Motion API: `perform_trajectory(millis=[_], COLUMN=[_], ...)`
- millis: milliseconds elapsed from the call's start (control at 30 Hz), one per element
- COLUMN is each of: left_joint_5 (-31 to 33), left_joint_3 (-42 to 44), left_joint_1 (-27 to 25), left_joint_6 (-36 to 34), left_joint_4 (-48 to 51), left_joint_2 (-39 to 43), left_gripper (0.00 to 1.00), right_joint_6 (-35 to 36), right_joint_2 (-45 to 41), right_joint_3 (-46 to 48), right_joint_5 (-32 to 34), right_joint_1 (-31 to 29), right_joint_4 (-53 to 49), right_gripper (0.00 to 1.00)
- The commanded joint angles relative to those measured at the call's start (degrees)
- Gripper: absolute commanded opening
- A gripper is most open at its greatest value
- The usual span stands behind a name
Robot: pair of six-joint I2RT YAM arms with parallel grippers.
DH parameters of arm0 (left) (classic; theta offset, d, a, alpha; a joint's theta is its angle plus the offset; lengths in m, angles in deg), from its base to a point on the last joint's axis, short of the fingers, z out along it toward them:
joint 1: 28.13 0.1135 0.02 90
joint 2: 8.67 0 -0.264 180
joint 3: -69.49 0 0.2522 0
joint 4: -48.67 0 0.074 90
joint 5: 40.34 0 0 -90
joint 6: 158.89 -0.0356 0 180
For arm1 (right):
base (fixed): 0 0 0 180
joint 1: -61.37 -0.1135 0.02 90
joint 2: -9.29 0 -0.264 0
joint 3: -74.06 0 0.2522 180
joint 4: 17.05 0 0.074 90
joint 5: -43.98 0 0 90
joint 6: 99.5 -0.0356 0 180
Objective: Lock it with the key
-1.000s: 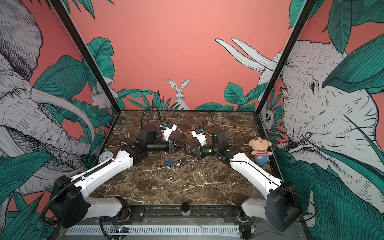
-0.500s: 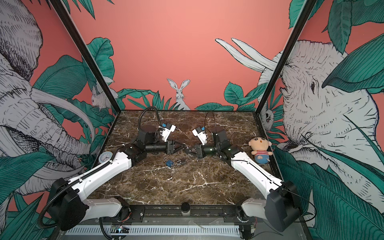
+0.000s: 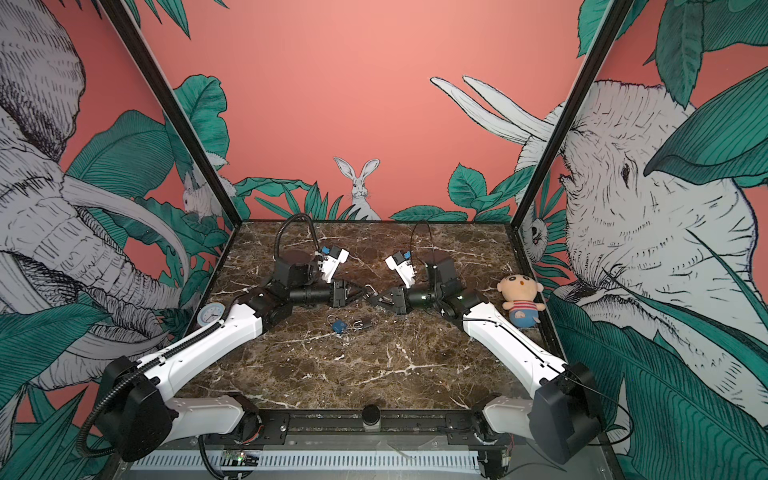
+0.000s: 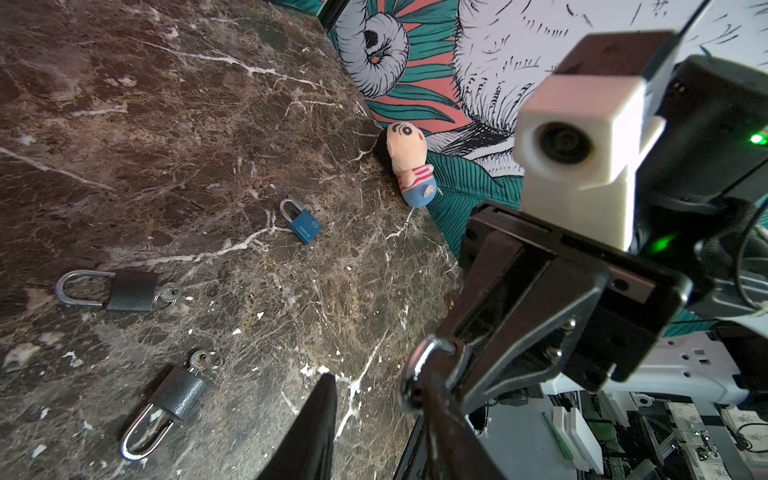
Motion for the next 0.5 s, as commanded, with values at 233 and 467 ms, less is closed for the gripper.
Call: perform_trajectory(millis=[233,467], left_joint_5=[-7.63,-13.03], left_joint_3=[2.54,2.54], left_joint_1=[2.86,2.86], left_joint_6=[4.12,5.57], left_joint_4=[-9.12,-12.97], left_joint_2=[1.80,0.72], left_gripper=[0.39,0.38], right_joint_6=[-0.75,-0.94], right_joint_2=[0.52,1.11], right_joint_3=[-2.47,-3.00], right_joint_5=[-6.19,-7.45], right_joint_1=[0.88,1.04], right_joint_4=[1.61,1.70], right_gripper=[0.00,0.00])
